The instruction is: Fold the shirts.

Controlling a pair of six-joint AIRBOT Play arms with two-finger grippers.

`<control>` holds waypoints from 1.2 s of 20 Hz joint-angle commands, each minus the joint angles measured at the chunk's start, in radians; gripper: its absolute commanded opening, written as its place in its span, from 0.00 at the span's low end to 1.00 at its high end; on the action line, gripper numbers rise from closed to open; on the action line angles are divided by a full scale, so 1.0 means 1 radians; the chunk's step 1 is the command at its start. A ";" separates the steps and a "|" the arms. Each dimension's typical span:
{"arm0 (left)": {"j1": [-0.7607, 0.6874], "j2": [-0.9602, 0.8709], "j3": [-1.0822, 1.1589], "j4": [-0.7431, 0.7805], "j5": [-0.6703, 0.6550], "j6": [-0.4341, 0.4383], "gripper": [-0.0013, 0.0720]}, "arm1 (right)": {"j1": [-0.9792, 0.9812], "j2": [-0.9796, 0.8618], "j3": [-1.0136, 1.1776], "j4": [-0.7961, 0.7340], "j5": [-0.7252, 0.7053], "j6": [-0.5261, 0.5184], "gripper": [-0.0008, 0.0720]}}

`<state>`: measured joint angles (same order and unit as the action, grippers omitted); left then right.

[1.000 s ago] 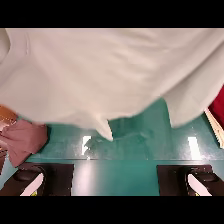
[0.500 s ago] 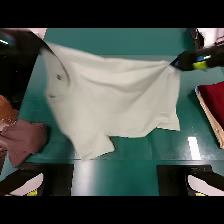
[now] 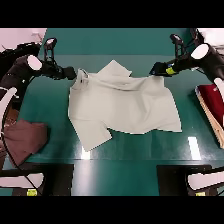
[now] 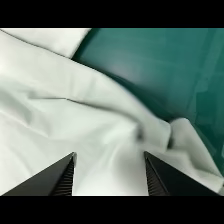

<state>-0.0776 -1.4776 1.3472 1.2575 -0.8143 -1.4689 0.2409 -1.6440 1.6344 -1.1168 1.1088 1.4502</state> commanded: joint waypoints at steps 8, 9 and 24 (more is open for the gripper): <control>0.146 0.246 -0.348 -0.004 -0.327 -0.016 0.76 | -0.154 0.148 0.089 0.026 0.396 -0.095 0.61; 0.141 0.264 -0.428 -0.041 -0.300 -0.016 0.76 | -0.164 0.183 0.059 0.026 0.383 -0.095 0.61; 0.134 0.262 -0.655 -0.388 -0.095 0.136 0.15 | -0.345 0.618 -0.559 0.025 0.226 -0.089 0.61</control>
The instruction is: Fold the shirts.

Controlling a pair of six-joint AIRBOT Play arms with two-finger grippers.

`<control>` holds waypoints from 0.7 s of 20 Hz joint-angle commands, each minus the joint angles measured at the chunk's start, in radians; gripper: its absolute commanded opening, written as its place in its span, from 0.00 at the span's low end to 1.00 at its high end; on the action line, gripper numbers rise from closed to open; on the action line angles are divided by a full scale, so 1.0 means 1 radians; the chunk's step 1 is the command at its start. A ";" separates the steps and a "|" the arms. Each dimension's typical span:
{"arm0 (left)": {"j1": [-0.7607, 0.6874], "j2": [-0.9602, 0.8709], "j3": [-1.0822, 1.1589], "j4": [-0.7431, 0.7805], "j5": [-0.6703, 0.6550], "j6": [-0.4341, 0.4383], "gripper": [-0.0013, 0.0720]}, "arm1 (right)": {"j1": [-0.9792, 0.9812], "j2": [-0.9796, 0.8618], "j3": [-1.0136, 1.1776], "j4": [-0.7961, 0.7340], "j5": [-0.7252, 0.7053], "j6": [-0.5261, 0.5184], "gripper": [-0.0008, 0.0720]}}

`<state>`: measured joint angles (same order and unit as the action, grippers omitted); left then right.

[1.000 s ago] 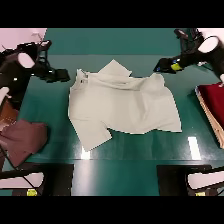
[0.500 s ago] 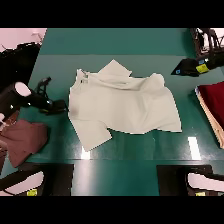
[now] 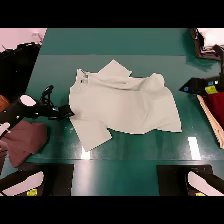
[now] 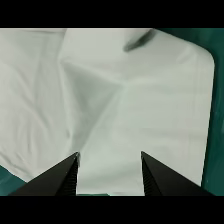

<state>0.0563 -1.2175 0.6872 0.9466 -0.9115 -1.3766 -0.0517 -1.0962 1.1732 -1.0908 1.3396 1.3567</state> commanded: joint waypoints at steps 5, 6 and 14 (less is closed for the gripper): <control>0.000 0.002 0.127 -0.102 -0.078 0.077 0.05 | -0.338 0.164 -0.371 -0.010 0.010 0.008 0.65; 0.000 0.002 0.153 -0.101 -0.089 0.077 0.05 | -0.398 0.158 -0.422 -0.008 0.023 0.008 0.65; 0.000 0.002 0.196 -0.103 -0.097 0.087 0.05 | -0.505 -0.041 -0.633 0.134 -0.112 0.000 0.61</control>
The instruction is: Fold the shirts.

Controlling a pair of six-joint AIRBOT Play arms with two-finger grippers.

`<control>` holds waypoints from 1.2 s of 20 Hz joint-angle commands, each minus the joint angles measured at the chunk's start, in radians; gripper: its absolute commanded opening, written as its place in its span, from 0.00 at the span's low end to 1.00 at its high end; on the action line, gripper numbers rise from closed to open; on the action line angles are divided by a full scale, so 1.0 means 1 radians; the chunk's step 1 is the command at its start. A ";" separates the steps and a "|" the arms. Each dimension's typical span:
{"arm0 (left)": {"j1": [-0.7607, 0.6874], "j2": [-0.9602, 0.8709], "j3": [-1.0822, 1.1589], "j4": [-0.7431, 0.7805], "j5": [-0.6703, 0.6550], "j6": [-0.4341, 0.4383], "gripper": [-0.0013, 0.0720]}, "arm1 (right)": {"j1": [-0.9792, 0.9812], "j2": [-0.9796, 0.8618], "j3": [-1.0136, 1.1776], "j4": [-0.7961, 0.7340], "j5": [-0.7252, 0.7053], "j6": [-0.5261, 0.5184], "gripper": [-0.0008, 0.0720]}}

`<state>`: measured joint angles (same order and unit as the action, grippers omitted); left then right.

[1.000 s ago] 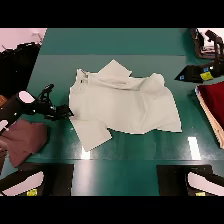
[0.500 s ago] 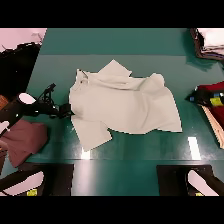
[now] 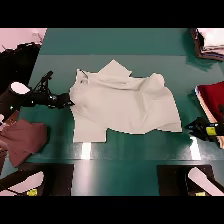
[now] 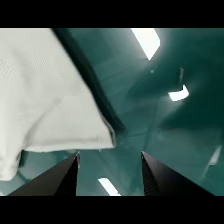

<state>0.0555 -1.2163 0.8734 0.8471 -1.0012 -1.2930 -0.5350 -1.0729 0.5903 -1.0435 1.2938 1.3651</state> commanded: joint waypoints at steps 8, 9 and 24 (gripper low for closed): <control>0.002 0.003 0.010 -0.003 -0.009 -0.002 0.05 | 0.141 -0.135 -0.048 0.106 -0.118 -0.030 0.18; 0.003 0.016 0.010 -0.001 -0.009 -0.011 0.05 | 0.158 -0.116 -0.048 0.107 -0.117 -0.039 0.04; 0.003 0.400 1.168 0.226 -0.127 -0.106 0.05 | 0.306 0.302 1.149 -0.031 -0.154 -0.038 0.04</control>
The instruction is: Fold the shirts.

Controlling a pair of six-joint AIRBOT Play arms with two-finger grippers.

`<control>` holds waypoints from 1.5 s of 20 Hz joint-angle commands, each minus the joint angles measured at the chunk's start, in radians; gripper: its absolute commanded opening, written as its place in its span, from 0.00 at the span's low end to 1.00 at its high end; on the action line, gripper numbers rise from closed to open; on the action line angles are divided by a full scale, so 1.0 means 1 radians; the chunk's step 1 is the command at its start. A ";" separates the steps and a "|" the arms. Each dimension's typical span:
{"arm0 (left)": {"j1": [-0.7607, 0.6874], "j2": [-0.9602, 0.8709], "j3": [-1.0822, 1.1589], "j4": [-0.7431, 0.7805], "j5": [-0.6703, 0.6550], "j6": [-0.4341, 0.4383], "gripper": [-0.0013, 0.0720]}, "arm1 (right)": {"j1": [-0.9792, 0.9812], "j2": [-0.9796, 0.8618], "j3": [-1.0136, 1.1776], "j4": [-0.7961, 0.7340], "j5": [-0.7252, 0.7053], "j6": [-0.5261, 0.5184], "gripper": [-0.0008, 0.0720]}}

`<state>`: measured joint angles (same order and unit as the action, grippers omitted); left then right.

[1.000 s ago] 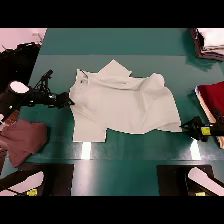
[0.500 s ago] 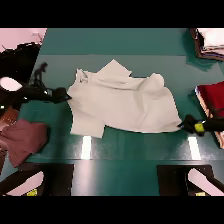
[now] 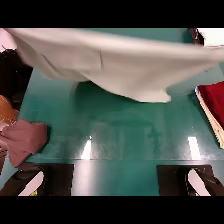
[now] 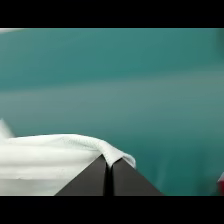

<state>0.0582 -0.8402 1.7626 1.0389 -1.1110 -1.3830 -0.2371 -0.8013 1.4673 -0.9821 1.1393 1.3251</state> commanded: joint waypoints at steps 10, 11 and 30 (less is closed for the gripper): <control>0.001 0.013 0.219 0.122 0.027 -0.084 0.05 | 0.009 -0.124 0.628 -0.283 0.323 0.101 0.04; 0.001 0.000 0.138 0.136 0.005 -0.084 0.05 | 0.009 -0.163 0.603 -0.263 0.348 0.104 0.04; 0.000 -0.748 -0.217 0.009 0.209 0.002 0.05 | 0.169 -0.929 0.350 -0.221 0.140 0.133 0.04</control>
<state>0.0574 -1.5318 1.4807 1.0561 -0.8898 -1.3914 -0.0719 -1.6794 1.7554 -1.2003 1.2995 1.4536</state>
